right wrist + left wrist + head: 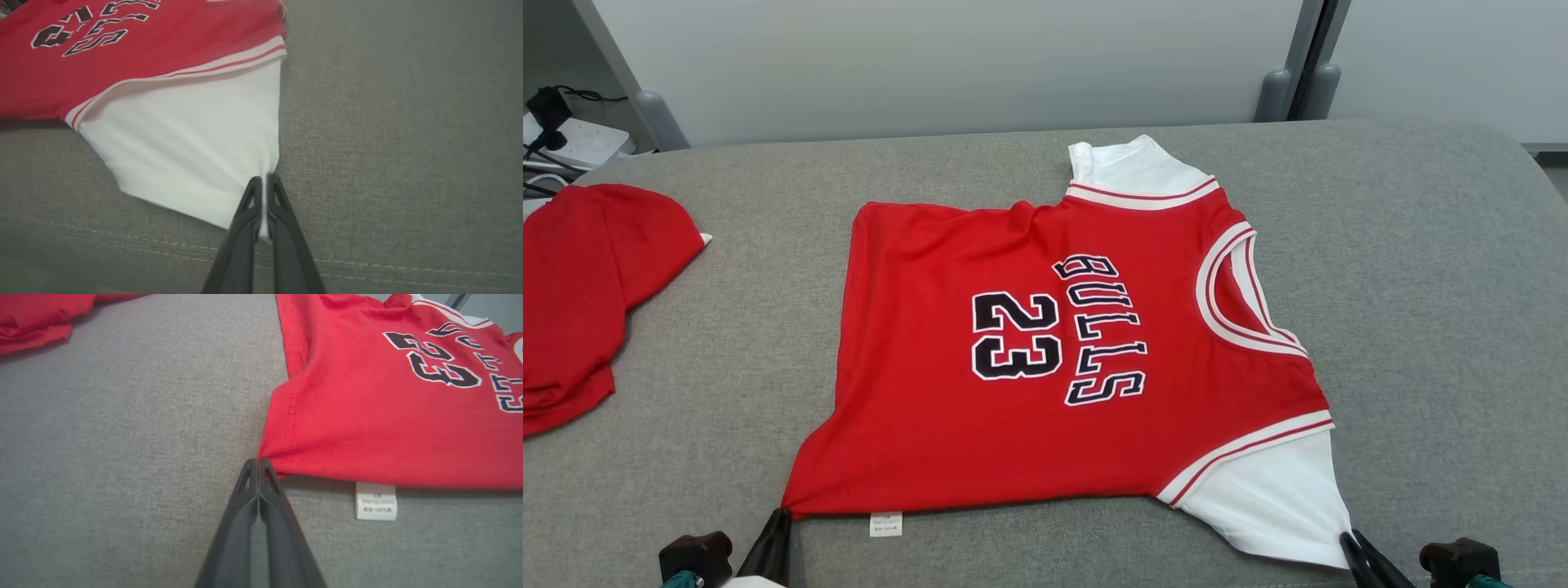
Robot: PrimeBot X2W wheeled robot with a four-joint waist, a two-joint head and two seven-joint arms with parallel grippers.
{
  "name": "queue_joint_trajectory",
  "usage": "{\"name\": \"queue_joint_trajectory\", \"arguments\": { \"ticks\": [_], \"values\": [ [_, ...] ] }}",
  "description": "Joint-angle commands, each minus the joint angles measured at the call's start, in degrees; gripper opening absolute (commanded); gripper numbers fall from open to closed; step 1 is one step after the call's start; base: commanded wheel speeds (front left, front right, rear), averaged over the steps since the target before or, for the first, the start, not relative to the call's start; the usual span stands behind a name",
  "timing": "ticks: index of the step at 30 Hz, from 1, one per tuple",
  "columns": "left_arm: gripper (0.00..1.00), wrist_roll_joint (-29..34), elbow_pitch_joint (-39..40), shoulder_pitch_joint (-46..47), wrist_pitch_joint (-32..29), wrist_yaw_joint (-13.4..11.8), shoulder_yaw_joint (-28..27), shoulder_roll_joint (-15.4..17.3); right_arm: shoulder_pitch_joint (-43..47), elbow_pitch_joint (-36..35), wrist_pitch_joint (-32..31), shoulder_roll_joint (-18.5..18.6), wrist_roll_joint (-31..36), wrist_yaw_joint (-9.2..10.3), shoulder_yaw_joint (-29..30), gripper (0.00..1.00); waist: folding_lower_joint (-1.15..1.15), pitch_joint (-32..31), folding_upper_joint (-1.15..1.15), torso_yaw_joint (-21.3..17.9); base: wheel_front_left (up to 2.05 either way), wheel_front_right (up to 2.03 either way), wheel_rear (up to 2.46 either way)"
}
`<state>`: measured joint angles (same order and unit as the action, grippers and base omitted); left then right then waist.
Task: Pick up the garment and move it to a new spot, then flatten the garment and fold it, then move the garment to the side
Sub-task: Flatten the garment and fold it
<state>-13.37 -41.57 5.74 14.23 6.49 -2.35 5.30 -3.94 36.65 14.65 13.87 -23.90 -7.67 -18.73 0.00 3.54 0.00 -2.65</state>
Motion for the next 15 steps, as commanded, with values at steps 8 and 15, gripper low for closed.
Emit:
{"name": "queue_joint_trajectory", "arguments": {
  "ticks": [8,15],
  "values": [
    [0.00,2.26,2.86,3.10,0.77,0.37,-3.28,0.59,-1.16,-5.45,0.35,3.35,-2.76,0.19,-0.67,0.00,0.00,1.27,0.00,-0.16,0.00,0.00,0.00],
    [0.00,1.97,6.98,6.94,0.77,0.96,0.02,-1.04,-9.02,-7.83,0.35,3.10,-0.71,0.19,3.33,0.00,0.00,3.62,0.00,1.61,0.00,0.00,0.00]
  ]
}}
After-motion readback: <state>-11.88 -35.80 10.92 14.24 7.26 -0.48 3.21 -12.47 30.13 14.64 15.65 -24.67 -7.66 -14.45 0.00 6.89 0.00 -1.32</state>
